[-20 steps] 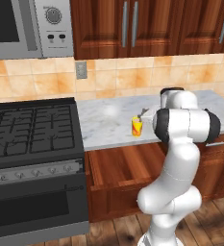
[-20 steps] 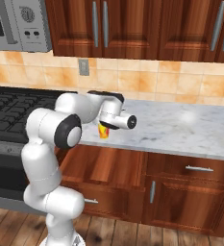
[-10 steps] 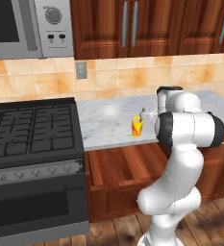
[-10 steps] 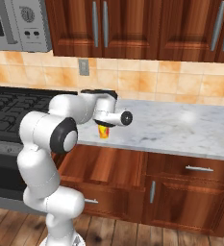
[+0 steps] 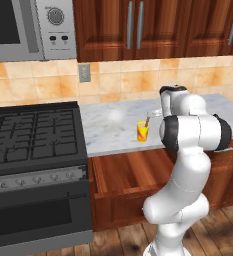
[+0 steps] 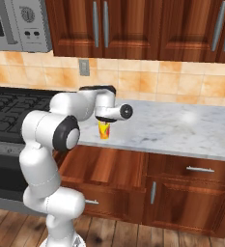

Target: Pick up the straw from the right drawer and put it inside the smoothie cup.

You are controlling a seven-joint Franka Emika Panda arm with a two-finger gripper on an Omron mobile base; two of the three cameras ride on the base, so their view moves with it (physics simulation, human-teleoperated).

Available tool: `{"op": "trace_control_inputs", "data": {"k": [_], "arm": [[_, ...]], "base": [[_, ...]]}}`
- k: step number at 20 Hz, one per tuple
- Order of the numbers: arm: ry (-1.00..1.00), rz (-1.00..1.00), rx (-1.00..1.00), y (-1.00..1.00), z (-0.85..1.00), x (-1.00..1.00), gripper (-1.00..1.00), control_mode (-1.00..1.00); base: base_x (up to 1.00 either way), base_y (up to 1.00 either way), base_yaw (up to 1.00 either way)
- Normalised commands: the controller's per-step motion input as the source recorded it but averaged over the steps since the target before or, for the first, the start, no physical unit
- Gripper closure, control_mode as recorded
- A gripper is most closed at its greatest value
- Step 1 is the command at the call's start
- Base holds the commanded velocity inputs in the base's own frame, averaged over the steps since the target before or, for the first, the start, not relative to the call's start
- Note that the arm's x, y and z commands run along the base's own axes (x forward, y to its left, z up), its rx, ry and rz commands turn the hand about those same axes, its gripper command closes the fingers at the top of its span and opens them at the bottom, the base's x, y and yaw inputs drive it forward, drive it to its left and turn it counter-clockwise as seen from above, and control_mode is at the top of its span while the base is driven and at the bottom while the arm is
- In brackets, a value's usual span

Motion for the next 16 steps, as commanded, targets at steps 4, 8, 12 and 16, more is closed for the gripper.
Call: {"op": "trace_control_inputs", "data": {"k": [4,8,12,16], "arm": [[0.07,-0.17,0.0,-0.42,0.0,-0.51,-1.0,-1.0],[0.01,-0.14,0.0,-0.25,0.17,-0.92,-1.0,-1.0],[0.0,-0.06,-0.02,-0.01,0.35,-0.94,-1.0,-1.0],[0.04,-0.01,-0.13,0.13,0.53,-0.75,-1.0,-1.0]], "base": [[0.0,0.0,0.0],[0.0,0.0,0.0],[0.0,0.0,0.0],[0.0,0.0,0.0]]}}
